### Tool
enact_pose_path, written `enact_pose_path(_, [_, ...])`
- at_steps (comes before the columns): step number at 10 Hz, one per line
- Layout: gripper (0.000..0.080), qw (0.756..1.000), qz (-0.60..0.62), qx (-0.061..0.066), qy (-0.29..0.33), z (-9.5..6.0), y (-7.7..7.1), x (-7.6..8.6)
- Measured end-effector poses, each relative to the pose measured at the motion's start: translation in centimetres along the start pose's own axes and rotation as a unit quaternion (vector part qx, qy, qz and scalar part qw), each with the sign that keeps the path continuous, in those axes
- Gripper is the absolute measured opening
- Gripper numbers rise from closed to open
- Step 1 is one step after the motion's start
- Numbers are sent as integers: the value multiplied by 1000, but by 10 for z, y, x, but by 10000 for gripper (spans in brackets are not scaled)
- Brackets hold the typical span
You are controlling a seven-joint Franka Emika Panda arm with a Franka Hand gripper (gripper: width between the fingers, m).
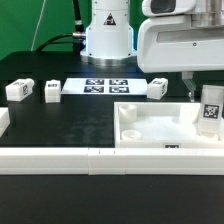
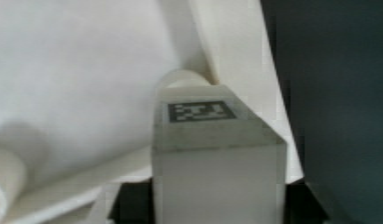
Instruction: Assemble one leg
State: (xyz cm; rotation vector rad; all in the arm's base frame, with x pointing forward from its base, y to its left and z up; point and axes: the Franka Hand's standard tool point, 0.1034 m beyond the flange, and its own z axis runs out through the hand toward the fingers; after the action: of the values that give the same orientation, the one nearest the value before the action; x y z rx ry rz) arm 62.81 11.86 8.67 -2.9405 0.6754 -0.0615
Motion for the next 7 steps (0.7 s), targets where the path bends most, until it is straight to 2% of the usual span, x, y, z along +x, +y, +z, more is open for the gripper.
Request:
enact_pose_path(2, [304, 991, 135, -3, 6, 0, 1, 1])
enact_pose_path(4, [304, 961, 278, -6, 13, 1, -2, -1])
enact_pose_path(7, [303, 926, 379, 3, 5, 1, -5, -3])
